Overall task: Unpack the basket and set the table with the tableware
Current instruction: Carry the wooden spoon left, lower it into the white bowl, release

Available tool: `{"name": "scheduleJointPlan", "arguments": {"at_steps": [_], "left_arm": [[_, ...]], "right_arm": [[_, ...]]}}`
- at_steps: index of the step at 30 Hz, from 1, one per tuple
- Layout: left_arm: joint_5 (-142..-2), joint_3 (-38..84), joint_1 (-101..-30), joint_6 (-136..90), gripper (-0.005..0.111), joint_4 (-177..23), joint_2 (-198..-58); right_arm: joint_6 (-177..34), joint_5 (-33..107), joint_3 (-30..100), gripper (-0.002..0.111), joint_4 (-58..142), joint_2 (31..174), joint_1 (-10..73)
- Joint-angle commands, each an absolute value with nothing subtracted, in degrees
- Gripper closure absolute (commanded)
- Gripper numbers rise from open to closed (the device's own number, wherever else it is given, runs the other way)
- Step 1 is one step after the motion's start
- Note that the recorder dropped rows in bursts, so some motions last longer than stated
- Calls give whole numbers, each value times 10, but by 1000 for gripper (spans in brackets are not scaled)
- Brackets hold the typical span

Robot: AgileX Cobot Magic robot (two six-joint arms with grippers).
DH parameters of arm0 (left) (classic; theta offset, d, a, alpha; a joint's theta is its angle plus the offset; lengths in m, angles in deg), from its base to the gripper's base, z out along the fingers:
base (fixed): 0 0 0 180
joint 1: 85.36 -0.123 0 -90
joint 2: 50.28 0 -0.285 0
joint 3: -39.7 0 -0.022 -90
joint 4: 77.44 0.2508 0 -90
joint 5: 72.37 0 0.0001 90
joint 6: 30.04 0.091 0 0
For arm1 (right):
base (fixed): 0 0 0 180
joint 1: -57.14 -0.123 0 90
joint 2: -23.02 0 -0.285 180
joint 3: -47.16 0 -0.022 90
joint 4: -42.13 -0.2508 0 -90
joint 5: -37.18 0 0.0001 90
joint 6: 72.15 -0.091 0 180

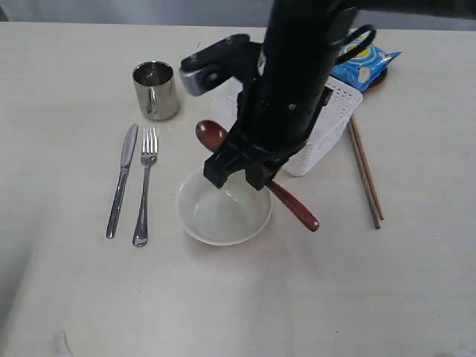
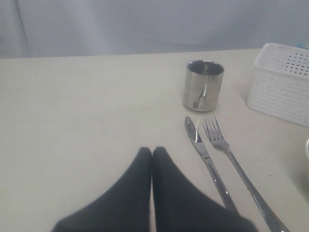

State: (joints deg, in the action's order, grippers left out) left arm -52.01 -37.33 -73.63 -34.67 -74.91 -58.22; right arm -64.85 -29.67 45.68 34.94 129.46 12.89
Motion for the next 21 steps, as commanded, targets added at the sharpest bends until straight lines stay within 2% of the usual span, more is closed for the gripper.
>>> {"name": "scheduleJointPlan", "arguments": {"at_steps": [1, 13, 15, 19, 21], "left_arm": [[-526, -375, -733, -349, 107, -744, -581], [-526, -375, -733, -349, 107, -744, -581], [-526, -375, -733, -349, 107, -744, -581], [-526, -375, -733, -349, 107, -744, -581], [-526, -375, -733, -349, 107, -744, -581]], "right_arm": [[-666, -328, 505, 109, 390, 1374, 104], [-683, -328, 512, 107, 386, 1417, 103], [-683, -328, 512, 99, 386, 1417, 103], [-683, -328, 512, 73, 386, 1417, 103], [-683, -328, 512, 66, 386, 1417, 103]]}}
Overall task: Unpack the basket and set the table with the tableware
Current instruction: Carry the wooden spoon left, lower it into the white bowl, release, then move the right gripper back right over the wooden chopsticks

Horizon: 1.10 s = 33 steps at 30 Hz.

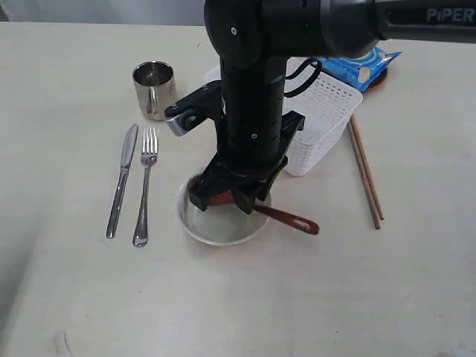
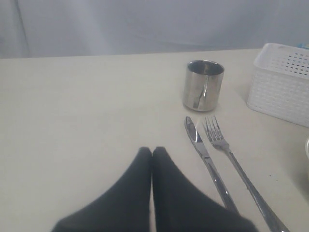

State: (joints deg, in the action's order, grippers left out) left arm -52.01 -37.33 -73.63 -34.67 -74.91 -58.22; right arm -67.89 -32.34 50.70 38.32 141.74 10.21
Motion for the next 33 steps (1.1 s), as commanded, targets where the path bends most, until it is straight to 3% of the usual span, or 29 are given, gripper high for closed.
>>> {"name": "scheduleJointPlan", "arguments": {"at_steps": [1, 11, 22, 25, 29, 33], "left_arm": [[-526, -375, -733, -349, 107, -744, -581], [-526, -375, -733, -349, 107, -744, -581], [-526, -375, -733, -349, 107, -744, -581], [-526, -375, -733, -349, 107, -744, -581], [-526, -375, -733, -349, 107, -744, -581], [-526, -375, -733, -349, 107, -744, -581]], "right_arm": [[-683, -328, 512, 65, 388, 1416, 103], [-683, -328, 512, 66, 433, 1319, 149], [-748, -328, 475, 66, 437, 1251, 399], [-789, -199, 381, 66, 437, 1251, 459], [-801, 5, 265, 66, 437, 1253, 475], [-801, 61, 230, 66, 437, 1291, 475]]}}
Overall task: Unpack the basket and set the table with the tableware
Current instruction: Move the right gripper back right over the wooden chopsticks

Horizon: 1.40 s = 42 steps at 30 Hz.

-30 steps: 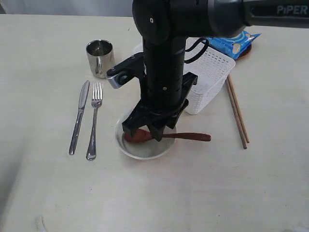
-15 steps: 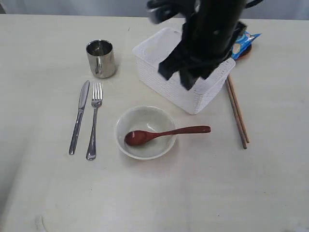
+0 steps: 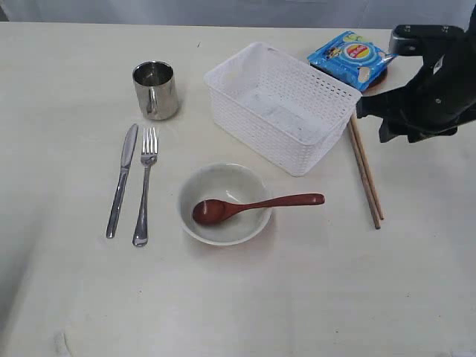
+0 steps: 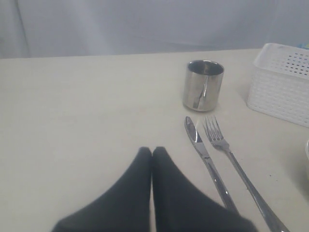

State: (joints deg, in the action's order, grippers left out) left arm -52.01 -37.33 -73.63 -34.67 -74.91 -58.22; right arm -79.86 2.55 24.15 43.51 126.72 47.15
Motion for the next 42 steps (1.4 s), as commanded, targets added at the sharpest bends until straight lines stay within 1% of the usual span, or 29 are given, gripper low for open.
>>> {"name": "scheduleJointPlan", "arguments": {"at_steps": [1, 5, 11, 33, 42], "left_arm": [[-526, -375, -733, -349, 107, -744, -581], [-526, -375, -733, -349, 107, -744, -581], [-526, -375, -733, -349, 107, -744, -581], [-526, -375, -733, -349, 107, -744, -581], [-526, -375, -733, -349, 107, -744, -581]], "right_arm": [[-799, 63, 232, 66, 437, 1307, 475], [-799, 81, 232, 66, 437, 1352, 475], [-799, 108, 232, 66, 437, 1376, 475], [-799, 113, 232, 66, 435, 1378, 475], [-790, 103, 232, 66, 437, 1378, 449]]}}
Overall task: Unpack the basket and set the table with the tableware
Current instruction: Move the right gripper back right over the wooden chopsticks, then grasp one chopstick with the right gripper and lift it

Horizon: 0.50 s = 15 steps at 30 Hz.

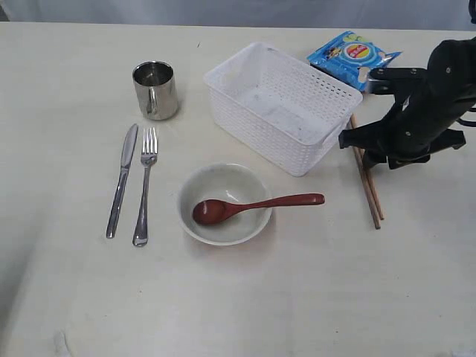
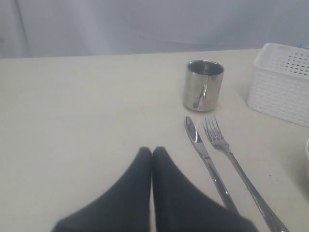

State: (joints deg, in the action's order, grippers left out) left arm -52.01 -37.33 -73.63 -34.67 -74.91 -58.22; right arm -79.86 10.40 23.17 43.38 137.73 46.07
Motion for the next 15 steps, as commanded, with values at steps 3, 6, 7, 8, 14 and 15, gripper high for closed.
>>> {"name": "scheduleJointPlan", "arguments": {"at_steps": [3, 6, 7, 8, 14, 15], "left_arm": [[-526, -375, -733, -349, 107, -744, -581], [-526, -375, -733, -349, 107, -744, -581], [-526, -375, -733, -349, 107, -744, -581], [-526, -375, -733, -349, 107, -744, -581], [-526, -375, -733, -349, 107, -744, -581], [-526, -375, -733, -349, 107, -744, -581]], "right_arm": [[-790, 104, 232, 66, 437, 1378, 449], [-795, 107, 232, 66, 459, 1378, 450], [-798, 110, 232, 66, 467, 1378, 450], [-798, 112, 232, 66, 467, 1378, 450], [-798, 118, 232, 66, 467, 1378, 450], [-798, 119, 232, 66, 467, 1378, 450]]}}
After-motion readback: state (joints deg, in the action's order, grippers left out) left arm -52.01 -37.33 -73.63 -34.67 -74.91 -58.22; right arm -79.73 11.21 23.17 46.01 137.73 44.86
